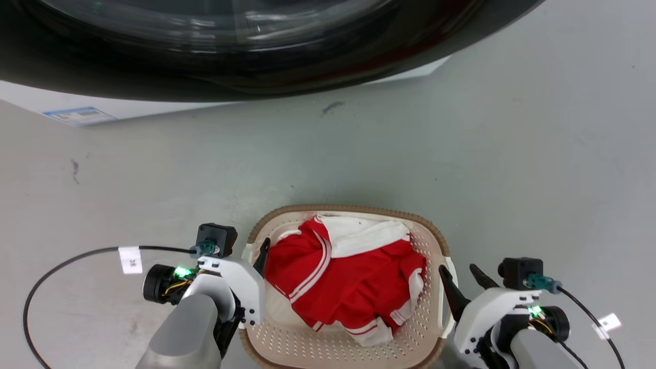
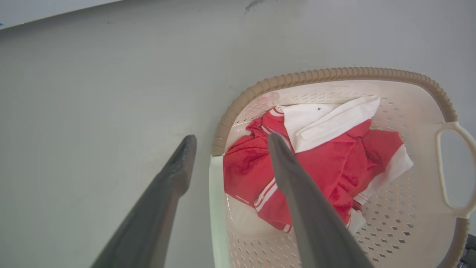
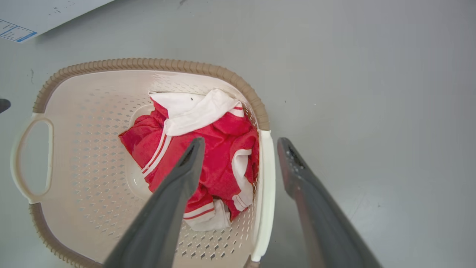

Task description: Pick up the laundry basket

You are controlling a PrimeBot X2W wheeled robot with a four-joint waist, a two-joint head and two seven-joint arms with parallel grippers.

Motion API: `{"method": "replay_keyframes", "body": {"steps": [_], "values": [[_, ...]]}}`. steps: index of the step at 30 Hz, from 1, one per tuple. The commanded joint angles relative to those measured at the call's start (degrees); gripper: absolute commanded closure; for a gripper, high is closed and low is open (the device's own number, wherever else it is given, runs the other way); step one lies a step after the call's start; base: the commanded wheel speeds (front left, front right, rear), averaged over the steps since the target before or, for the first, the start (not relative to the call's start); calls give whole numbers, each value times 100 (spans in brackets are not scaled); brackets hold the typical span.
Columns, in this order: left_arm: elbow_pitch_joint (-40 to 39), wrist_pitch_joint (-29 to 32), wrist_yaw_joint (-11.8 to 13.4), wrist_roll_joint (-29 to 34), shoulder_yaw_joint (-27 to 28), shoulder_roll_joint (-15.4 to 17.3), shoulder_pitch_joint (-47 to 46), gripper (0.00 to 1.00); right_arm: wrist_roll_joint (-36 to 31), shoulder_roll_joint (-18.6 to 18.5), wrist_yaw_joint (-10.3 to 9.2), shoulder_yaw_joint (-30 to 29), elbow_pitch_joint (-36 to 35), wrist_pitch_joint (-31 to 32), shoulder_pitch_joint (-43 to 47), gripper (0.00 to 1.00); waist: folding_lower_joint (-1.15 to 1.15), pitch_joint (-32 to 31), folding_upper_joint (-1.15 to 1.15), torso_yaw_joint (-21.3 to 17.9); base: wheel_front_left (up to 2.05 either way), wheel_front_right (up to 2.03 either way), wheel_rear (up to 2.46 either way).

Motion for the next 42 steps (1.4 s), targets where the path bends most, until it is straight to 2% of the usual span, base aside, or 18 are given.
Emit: {"method": "replay_keyframes", "body": {"steps": [1, 11, 29, 36, 37, 38, 39, 40, 41, 42], "values": [[136, 52, -14, -95, -88, 42, -141, 0, 132, 9, -2, 118, 206, 2, -198, 0, -1, 168, 0, -86, 0, 0, 0], [837, 268, -14, -505, -512, 202, -700, 0, 1123, 9, -2, 1086, 1039, 9, -781, 0, -1, 622, 0, -229, 0, 0, 0], [1399, 397, -5, -879, -781, 459, -1352, 0, 2630, 14, -2, 2629, 1333, 276, -1383, 0, -1, 1338, 0, -343, 0, 0, 0], [1524, 568, 13, -966, -895, 414, -1418, 0, 3196, 9, -3, 3163, 1389, 408, -1598, 0, -1, 1540, 0, -393, 0, 0, 0], [1534, 588, 14, -983, -908, 408, -1443, 6, 3274, 10, -3, 3238, 1406, 449, -1627, 0, -1, 1556, 0, -396, 0, 0, 0], [1536, 584, 15, -995, -927, 403, -1457, 58, 3347, 10, -3, 3307, 1427, 476, -1660, 0, -1, 1569, 0, -397, 0, 0, 0], [1531, 591, 18, -1027, -951, 389, -1464, 100, 3428, 10, -3, 3374, 1439, 496, -1690, 18, -1, 1582, 0, -399, 0, 0, 0], [1518, 592, 19, -1055, -974, 367, -1464, 100, 3520, 10, -3, 3438, 1440, 534, -1699, 67, -1, 1593, 0, -401, 0, 0, 0], [1509, 605, 28, -1084, -999, 359, -1474, 100, 3594, 10, -3, 3502, 1456, 562, -1705, 100, -1, 1599, 0, -401, 0, 0, 0], [1505, 598, 33, -1108, -1021, 377, -1478, 100, 3657, 9, -3, 3563, 1478, 562, -1723, 100, -1, 1602, 0, -399, 0, 0, 0]]}}
